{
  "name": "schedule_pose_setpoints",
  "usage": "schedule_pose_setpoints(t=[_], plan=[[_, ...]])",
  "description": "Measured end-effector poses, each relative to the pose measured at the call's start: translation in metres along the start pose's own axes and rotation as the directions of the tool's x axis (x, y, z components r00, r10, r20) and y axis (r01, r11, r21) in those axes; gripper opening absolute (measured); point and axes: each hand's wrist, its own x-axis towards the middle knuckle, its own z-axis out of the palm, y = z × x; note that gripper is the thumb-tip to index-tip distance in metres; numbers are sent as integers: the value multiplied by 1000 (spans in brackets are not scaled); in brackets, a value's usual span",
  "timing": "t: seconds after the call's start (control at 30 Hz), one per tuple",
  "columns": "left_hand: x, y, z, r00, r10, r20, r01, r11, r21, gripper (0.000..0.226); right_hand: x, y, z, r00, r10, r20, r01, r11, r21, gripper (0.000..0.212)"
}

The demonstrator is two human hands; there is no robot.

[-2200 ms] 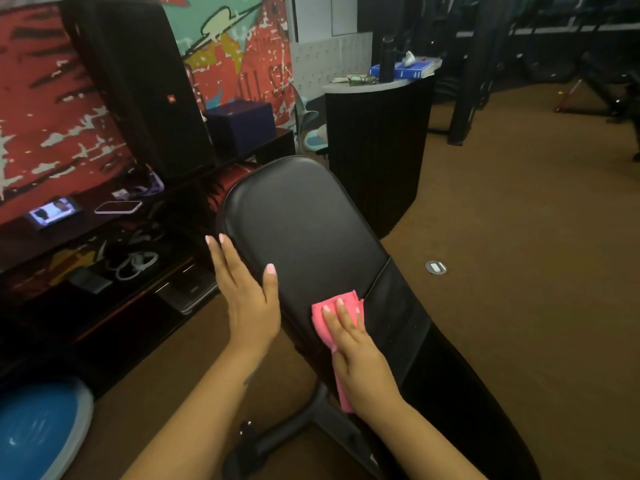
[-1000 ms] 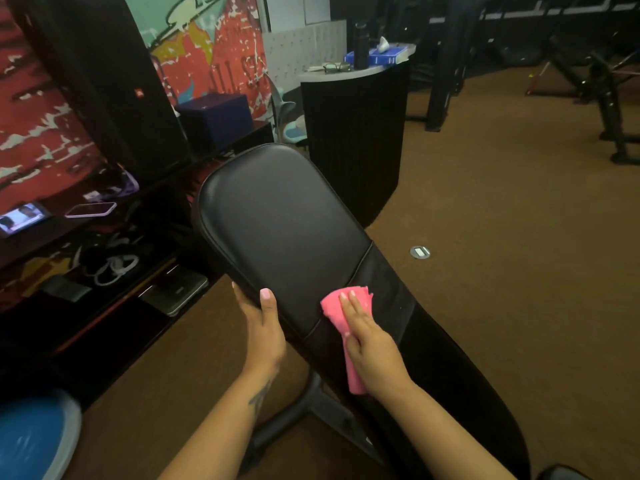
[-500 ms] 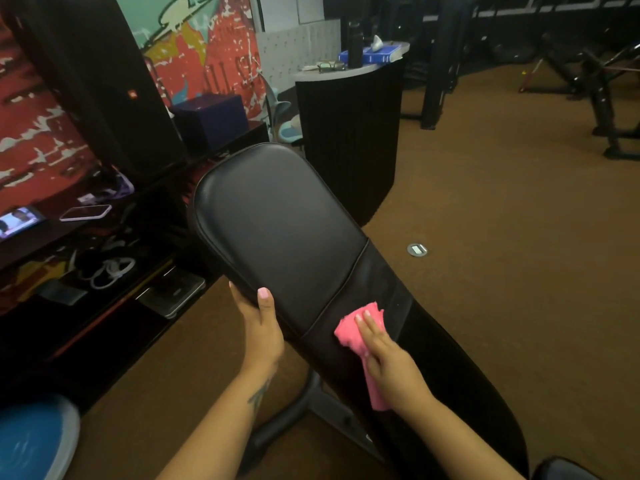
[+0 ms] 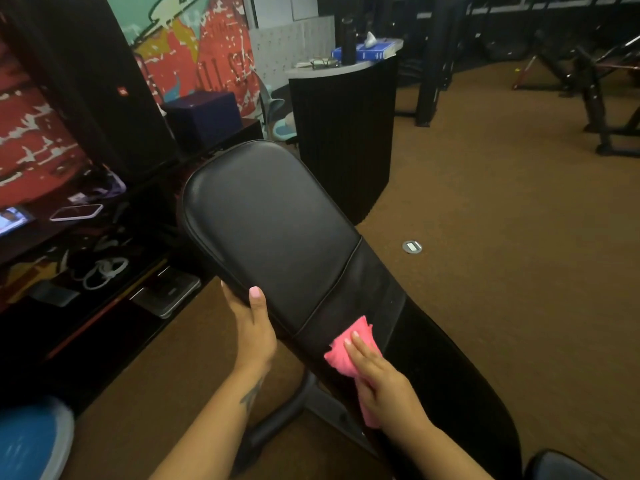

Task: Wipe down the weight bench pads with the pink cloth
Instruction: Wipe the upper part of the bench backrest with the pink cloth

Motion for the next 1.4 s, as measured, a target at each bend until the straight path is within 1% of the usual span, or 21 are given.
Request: schedule_pose_setpoints(t=[0.1, 0.17, 0.23, 0.3, 0.4, 0.47, 0.53, 0.6, 0.7, 0.73, 0.8, 0.83, 0.9, 0.97, 1.1, 1.17, 1.23, 1.3, 1.4], plan=[[-2, 2, 1, 1000, -13, 12, 13, 1000, 8, 72, 9, 7, -7, 990, 133, -55, -131, 991, 39, 70], [-3, 3, 1, 1000, -23, 15, 22, 999, 24, 76, 23, 4, -14, 971, 228, -65, -223, 972, 80, 68], [-3, 5, 1, 999, -32, 12, 31, 999, 27, 79, 39, -3, -19, 957, 278, -83, -268, 957, 114, 65], [-5, 7, 2, 999, -41, 12, 40, 999, 29, 81, 49, -14, -21, 962, 257, -91, -243, 960, 139, 62], [-6, 8, 2, 999, -32, 0, 32, 999, 29, 82, 47, -29, -18, 985, 150, -90, -137, 981, 137, 63], [-5, 7, 2, 1000, -12, -19, 13, 999, 31, 85, 35, -30, -12, 996, 55, -67, -48, 993, 105, 66], [-5, 8, 2, 999, -9, -31, 9, 1000, 25, 89, 21, -22, -8, 1000, -1, -20, 2, 999, 53, 65], [-5, 8, 3, 1000, -12, -24, 13, 999, 29, 90, 10, -7, -5, 1000, 7, 1, -7, 999, 42, 62], [-7, 11, 5, 999, -40, -14, 40, 999, 31, 81, 5, 7, -9, 991, 124, -39, -121, 989, 82, 64], [-8, 13, 5, 999, -41, -24, 42, 999, 24, 83, 8, 8, -11, 985, 163, -53, -157, 982, 103, 65], [-7, 12, 4, 999, -29, -33, 30, 999, 29, 95, 21, 8, -16, 970, 233, -69, -222, 965, 141, 66], [-7, 12, 4, 999, -35, -27, 36, 999, 35, 95, 29, 7, -18, 961, 266, -74, -253, 956, 151, 66], [-8, 12, 4, 998, -53, -17, 54, 998, 37, 83, 47, -1, -23, 953, 290, -91, -274, 948, 159, 62], [-9, 13, 5, 998, -69, -12, 69, 997, 36, 80, 59, -15, -25, 963, 248, -103, -229, 959, 168, 60], [-9, 15, 5, 998, -41, -44, 43, 998, 40, 79, 53, -34, -17, 992, 84, -98, -71, 989, 133, 63], [-9, 13, 6, 998, -51, -42, 52, 998, 41, 77, 36, -30, -10, 998, 2, -63, 5, 995, 100, 63], [-10, 12, 6, 997, -62, -36, 63, 997, 50, 76, 18, -20, -5, 999, -49, -10, 49, 998, 50, 63], [-10, 12, 6, 997, -74, -26, 75, 996, 46, 78, 5, -6, -5, 998, -52, 27, 52, 999, 17, 65], [-11, 14, 6, 994, -109, -13, 109, 993, 38, 79, 4, 10, -11, 999, 47, -2, -47, 997, 58, 61]])
